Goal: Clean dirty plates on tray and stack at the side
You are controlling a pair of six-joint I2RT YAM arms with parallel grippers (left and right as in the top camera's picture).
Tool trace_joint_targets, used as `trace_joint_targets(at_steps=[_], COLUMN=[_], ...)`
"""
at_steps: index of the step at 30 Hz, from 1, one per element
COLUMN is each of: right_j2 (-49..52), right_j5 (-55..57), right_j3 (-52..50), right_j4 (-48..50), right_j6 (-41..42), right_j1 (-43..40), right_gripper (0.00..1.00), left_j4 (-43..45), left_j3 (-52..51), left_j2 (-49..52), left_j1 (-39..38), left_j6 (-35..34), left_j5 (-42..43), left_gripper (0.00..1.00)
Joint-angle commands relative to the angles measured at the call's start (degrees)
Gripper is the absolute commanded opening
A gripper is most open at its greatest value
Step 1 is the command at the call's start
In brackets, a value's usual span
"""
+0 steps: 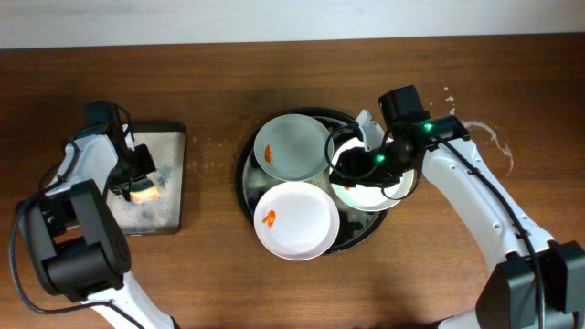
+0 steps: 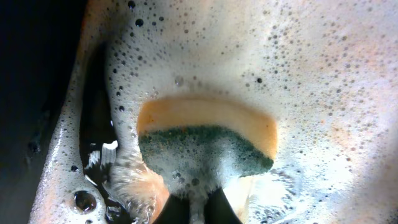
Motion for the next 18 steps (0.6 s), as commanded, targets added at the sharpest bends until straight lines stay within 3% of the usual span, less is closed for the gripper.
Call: trace_joint_targets(at_steps=[1,7,11,13,18], right_j2=[-1.36,-1.36,-1.36,-1.36,-1.36], right_j5=[-0.92,-0.90,-0.87,-0.87,-0.87], right_j3=[0.98,0.98,0.98,0.98,0.98], right_j4=[0.00,0.02,0.04,0.04,0.04], right_j6=[-0.72,-0.72,-0.72,-0.72,-0.72], right_j1=[0.31,0.31,0.31,0.31,0.31], right_gripper=[0.63,0.63,0.63,0.63,0.63], left_j4=[-2.43,-8.70,-5.62,-1.81,0.42], left_j3=[0.57,7.06,4.31,2.10,1.95], left_j2=[1.77,-8.33,-5.44,-2.05,2.97], left_j1=[0.20,0.22,0.15,0.15,0.15], left_j6=[0.46,0.48,0.52,5.55,9.97], left_j5=[0.68,2.89,2.12,4.76,8.07], left_gripper=[0.00,0.00,0.00,0.00,0.00])
